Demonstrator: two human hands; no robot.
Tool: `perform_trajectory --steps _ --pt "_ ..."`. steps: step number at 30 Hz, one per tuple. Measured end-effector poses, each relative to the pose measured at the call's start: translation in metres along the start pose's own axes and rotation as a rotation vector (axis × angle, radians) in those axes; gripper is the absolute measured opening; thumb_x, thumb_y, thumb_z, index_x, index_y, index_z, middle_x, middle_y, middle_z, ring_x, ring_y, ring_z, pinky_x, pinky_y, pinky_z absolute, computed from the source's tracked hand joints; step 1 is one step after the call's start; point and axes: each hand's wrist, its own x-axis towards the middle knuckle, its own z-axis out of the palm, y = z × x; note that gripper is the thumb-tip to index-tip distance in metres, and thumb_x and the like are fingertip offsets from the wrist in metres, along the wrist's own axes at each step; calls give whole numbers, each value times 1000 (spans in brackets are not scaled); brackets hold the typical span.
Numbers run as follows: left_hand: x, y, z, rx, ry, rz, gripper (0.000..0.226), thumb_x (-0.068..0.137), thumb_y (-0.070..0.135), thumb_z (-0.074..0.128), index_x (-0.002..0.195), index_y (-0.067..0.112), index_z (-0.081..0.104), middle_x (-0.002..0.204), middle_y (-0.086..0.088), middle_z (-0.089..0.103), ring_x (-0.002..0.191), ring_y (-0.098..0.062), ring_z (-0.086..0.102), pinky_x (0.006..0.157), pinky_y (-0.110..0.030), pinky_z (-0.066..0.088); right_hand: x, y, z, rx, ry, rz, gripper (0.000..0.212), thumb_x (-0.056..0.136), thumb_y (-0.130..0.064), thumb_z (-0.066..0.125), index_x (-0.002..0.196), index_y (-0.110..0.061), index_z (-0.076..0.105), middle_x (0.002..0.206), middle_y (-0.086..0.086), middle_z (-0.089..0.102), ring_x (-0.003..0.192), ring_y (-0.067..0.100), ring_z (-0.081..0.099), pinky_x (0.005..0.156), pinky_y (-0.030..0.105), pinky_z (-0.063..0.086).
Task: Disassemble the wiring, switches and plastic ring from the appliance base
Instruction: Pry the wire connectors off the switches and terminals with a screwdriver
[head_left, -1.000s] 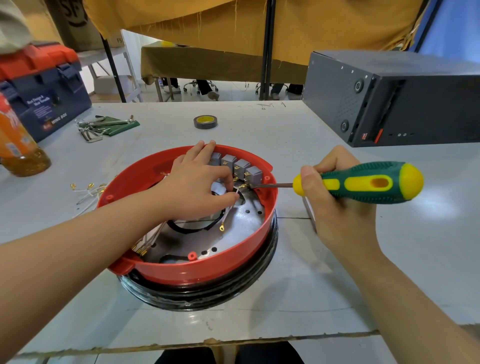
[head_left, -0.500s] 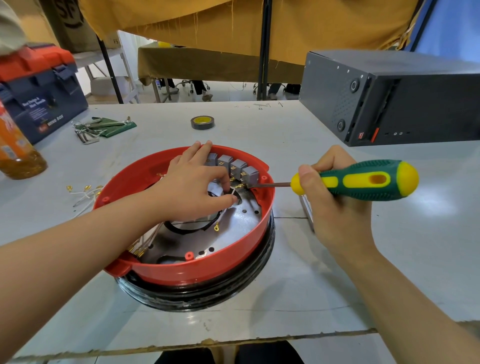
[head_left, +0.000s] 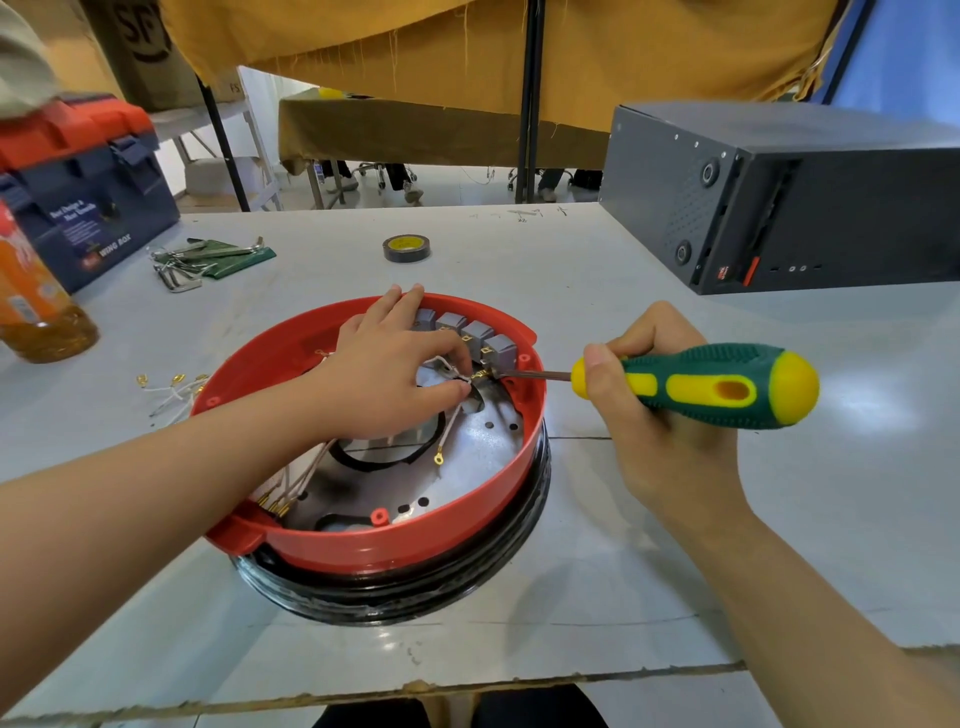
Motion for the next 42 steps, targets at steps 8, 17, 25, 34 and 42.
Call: perform_trajectory --steps 8,17,25,34,42 --pt "4 0 -1 73 -21 -8 24 97 32 46 115 46 54 159 -13 -2 146 -27 -9 116 -49 5 -1 -1 0 -5 -46 -1 24 85 -26 58 69 -15 44 64 -9 53 55 0 50 55 3 35" --pt "4 4 2 99 12 -26 18 96 40 46 110 39 57 159 -15 1 146 -31 -6 115 -49 7 -2 -1 0 14 -52 -40 22 85 -23 55 71 -8 46 64 -4 50 55 -5 48 55 3 34" --pt "7 6 2 110 38 -34 19 94 42 48 109 37 59 158 -17 6 146 -33 -1 115 -47 8 0 -1 0 -16 -27 9 29 85 -29 59 68 -13 43 61 1 53 54 5 50 56 7 36" --pt "5 5 4 124 58 -14 19 94 41 49 110 38 59 158 -17 5 146 -33 0 116 -45 8 0 5 2 -7 56 16 24 87 -16 58 69 -7 45 61 2 55 57 -1 50 58 6 36" --pt "5 5 4 132 50 -13 19 95 40 48 112 39 58 159 -16 3 147 -31 -2 116 -45 6 3 6 4 175 98 185 29 81 -26 60 59 -30 42 50 -7 44 47 5 45 53 10 35"
